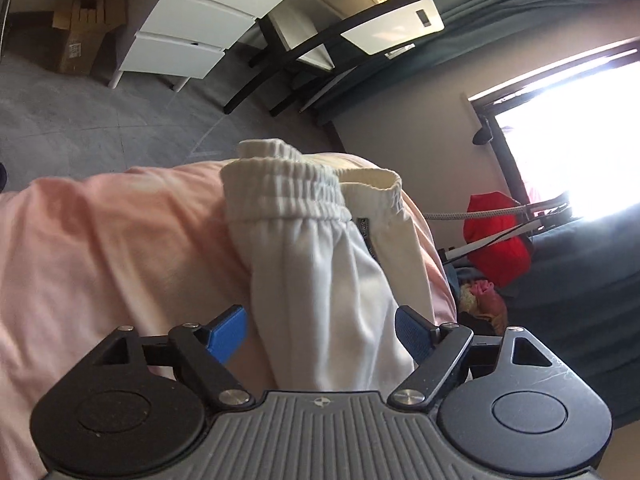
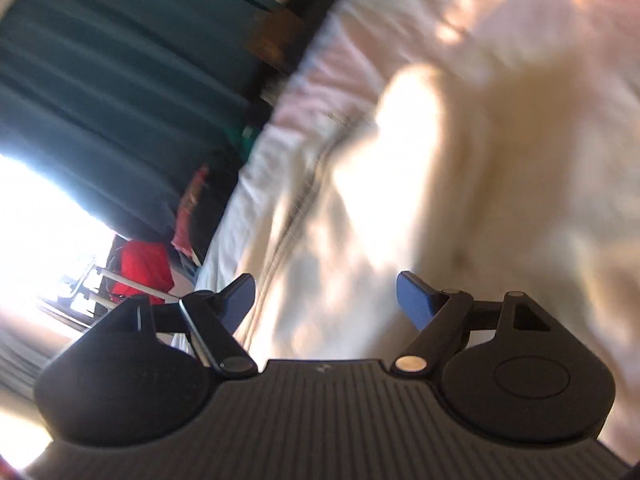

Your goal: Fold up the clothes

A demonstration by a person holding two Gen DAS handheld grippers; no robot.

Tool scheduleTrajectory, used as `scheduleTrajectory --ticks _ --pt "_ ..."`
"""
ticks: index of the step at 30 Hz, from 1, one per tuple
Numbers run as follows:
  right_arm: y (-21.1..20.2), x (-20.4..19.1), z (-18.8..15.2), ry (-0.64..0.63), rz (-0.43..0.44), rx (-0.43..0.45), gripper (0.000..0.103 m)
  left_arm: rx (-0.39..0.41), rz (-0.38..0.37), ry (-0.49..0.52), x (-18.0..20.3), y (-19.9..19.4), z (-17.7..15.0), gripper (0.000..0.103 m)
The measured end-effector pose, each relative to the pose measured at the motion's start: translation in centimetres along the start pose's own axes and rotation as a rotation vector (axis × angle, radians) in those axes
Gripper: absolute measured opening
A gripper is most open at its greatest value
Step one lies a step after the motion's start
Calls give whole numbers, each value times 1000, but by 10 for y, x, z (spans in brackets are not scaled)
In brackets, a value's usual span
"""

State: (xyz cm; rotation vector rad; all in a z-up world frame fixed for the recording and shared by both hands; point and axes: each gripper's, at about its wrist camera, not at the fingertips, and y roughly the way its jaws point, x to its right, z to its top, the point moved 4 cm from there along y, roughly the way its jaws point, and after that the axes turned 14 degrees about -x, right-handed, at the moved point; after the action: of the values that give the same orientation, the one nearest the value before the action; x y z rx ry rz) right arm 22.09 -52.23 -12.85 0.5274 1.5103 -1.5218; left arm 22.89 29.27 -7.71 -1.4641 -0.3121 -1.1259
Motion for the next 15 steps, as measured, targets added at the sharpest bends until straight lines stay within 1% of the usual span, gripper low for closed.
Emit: scheduleTrajectory --ticks 3,4,5,7,10,12,13,14,15 --pt "10 20 -21 109 46 -202 80 -9 -14 -33 -17 8 -9 81" --pt "13 22 -25 115 53 -235 80 -15 -15 -46 -22 12 -10 79" --pt "16 22 -29 105 57 -253 80 -21 -16 -58 -27 16 -12 77" --pt "25 17 -27 63 67 -252 81 -23 -17 -75 -35 24 -14 77" --pt "42 17 -14 56 72 -185 80 75 -31 -36 -24 31 -10 76" --pt "53 18 -3 66 80 -124 81 111 -25 -40 -18 38 -6 60" --pt "57 19 3 80 89 -82 81 127 -14 -53 -15 40 -5 39" --pt "60 19 9 90 96 -43 81 144 -5 -63 -12 42 -3 11" --pt "62 19 13 98 98 -18 80 164 4 -65 -9 40 -3 10"
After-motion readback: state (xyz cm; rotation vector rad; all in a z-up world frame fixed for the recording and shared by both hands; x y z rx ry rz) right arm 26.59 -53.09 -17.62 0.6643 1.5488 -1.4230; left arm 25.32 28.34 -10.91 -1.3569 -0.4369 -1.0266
